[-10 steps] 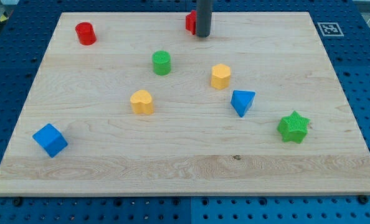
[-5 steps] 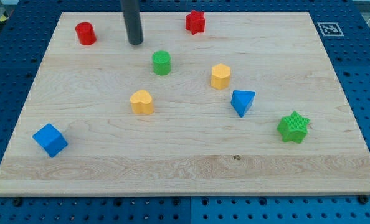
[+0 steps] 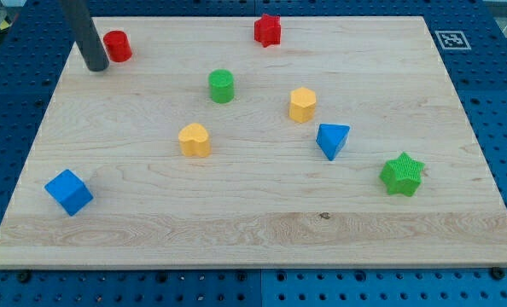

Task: Slide the red circle closer to the red star

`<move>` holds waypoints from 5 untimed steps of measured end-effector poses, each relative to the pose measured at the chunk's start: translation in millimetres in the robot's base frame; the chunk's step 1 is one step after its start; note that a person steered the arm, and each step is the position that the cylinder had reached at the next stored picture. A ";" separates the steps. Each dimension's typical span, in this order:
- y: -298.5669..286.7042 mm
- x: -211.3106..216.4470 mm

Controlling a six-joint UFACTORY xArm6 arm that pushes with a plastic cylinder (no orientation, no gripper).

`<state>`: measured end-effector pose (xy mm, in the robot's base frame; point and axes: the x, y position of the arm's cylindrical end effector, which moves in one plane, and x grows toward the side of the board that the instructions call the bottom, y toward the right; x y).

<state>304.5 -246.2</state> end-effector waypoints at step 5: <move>38.7 -45.4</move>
<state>259.1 -207.5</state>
